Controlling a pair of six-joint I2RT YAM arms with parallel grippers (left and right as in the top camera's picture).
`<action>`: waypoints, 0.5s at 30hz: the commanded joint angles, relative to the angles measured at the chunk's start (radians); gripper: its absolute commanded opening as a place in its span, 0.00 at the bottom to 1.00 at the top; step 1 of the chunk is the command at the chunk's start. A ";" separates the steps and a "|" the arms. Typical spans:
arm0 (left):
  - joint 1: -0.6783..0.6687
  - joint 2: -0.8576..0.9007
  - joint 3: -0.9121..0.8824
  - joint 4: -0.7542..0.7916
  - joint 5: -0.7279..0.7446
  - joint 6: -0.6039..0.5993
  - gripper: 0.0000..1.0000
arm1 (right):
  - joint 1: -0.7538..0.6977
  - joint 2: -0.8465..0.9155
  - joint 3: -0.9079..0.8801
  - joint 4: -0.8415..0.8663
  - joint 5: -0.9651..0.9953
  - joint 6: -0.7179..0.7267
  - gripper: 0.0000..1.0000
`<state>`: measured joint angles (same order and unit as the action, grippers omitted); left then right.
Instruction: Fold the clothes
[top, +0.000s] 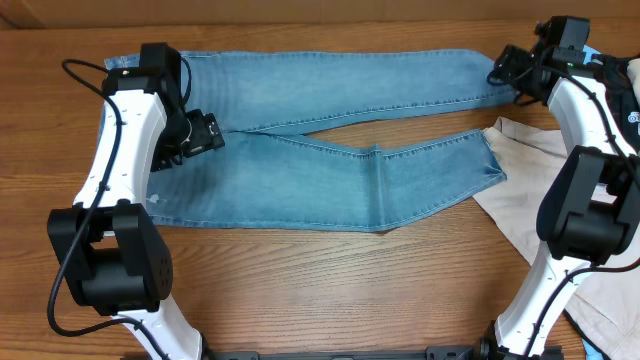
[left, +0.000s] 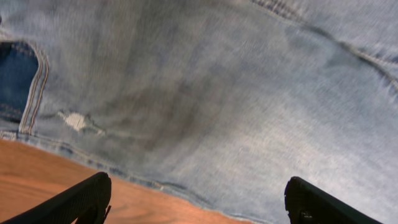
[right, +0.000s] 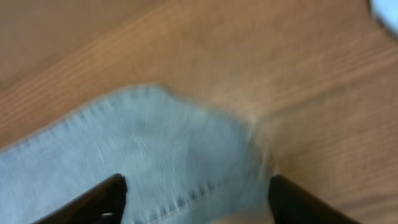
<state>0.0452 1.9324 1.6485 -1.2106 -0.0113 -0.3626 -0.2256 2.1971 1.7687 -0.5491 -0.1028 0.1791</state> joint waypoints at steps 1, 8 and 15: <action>-0.004 -0.003 0.014 -0.037 -0.059 0.026 0.92 | 0.016 -0.097 0.019 -0.063 0.014 -0.004 0.81; 0.037 -0.003 0.014 -0.084 -0.073 0.005 0.93 | 0.017 -0.249 0.019 -0.416 0.051 -0.003 0.81; 0.099 -0.003 0.009 -0.095 -0.067 -0.001 0.93 | 0.016 -0.254 -0.076 -0.707 0.046 -0.007 0.83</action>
<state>0.1226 1.9324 1.6485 -1.3060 -0.0647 -0.3603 -0.2089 1.9312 1.7557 -1.2263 -0.0628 0.1791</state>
